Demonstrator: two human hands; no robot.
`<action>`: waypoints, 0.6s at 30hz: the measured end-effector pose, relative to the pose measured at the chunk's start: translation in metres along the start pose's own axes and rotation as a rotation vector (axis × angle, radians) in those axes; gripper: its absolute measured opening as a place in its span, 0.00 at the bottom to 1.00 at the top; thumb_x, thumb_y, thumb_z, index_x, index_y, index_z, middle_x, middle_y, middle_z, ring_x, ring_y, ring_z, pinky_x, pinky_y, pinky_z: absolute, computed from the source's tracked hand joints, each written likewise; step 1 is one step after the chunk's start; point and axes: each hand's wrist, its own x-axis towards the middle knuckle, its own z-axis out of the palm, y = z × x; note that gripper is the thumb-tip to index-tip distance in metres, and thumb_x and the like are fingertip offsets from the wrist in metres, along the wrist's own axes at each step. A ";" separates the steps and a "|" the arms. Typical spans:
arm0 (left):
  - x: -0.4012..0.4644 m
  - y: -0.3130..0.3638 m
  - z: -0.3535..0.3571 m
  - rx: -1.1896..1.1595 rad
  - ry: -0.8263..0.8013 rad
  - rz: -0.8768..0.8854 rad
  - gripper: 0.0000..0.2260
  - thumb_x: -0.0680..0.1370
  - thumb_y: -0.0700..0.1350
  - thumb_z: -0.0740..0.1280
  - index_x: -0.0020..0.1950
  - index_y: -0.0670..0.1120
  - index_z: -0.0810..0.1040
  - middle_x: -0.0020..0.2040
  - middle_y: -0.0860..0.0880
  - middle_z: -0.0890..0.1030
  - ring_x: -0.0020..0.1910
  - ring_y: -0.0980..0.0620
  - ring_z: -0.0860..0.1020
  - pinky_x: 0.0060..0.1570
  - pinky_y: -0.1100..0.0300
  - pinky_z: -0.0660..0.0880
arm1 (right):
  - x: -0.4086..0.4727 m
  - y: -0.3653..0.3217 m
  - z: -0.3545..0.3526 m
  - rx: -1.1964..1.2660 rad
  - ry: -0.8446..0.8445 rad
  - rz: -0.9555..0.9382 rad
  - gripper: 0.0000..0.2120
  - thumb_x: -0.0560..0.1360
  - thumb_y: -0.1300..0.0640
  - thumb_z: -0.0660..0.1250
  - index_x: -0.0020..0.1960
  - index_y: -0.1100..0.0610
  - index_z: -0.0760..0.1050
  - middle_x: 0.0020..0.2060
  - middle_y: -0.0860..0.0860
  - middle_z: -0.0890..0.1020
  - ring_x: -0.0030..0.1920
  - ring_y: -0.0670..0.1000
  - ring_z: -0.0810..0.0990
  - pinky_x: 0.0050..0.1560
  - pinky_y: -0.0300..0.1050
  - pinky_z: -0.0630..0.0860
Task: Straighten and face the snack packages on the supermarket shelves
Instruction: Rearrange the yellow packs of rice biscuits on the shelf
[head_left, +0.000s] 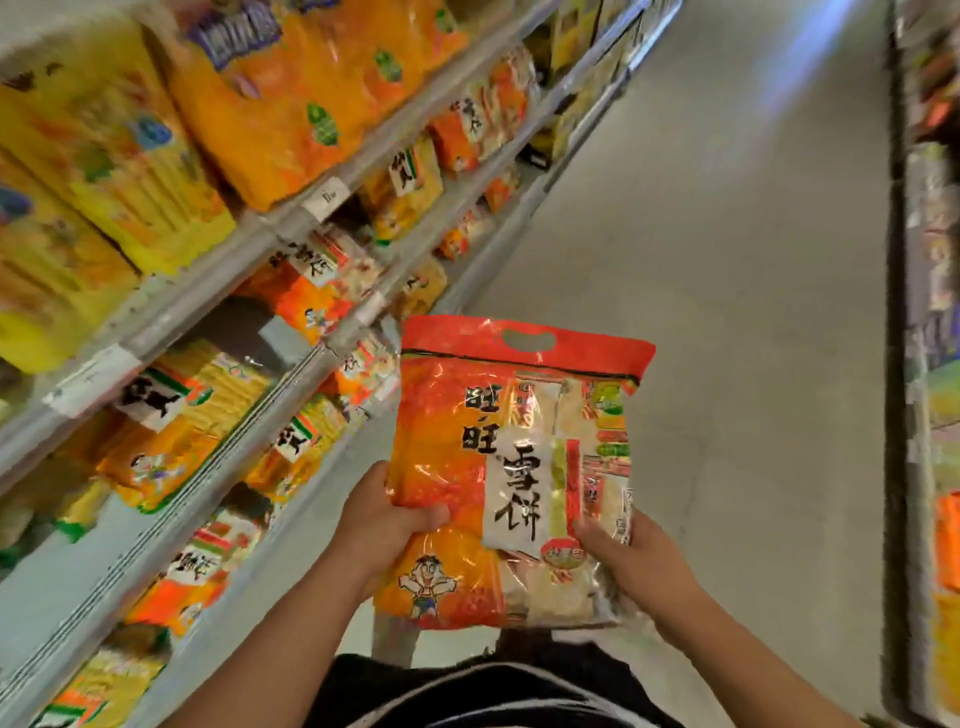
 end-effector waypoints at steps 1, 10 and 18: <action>0.008 0.009 0.016 -0.017 -0.008 0.006 0.33 0.55 0.45 0.82 0.57 0.55 0.75 0.51 0.51 0.85 0.48 0.47 0.84 0.52 0.41 0.80 | 0.010 -0.003 -0.018 0.005 -0.012 -0.007 0.19 0.68 0.35 0.69 0.55 0.42 0.78 0.46 0.41 0.85 0.45 0.43 0.85 0.49 0.46 0.78; 0.090 0.077 0.075 -0.079 -0.040 0.004 0.26 0.62 0.37 0.81 0.55 0.53 0.78 0.48 0.50 0.86 0.45 0.48 0.85 0.45 0.47 0.81 | 0.123 -0.040 -0.089 0.103 -0.035 0.066 0.18 0.70 0.48 0.75 0.58 0.48 0.78 0.47 0.46 0.86 0.47 0.48 0.85 0.51 0.51 0.79; 0.228 0.160 0.094 -0.076 -0.102 -0.018 0.26 0.63 0.37 0.81 0.55 0.54 0.77 0.47 0.54 0.86 0.45 0.52 0.85 0.49 0.46 0.81 | 0.278 -0.133 -0.128 0.090 -0.022 0.191 0.25 0.58 0.36 0.75 0.50 0.48 0.82 0.43 0.49 0.86 0.44 0.53 0.85 0.47 0.54 0.78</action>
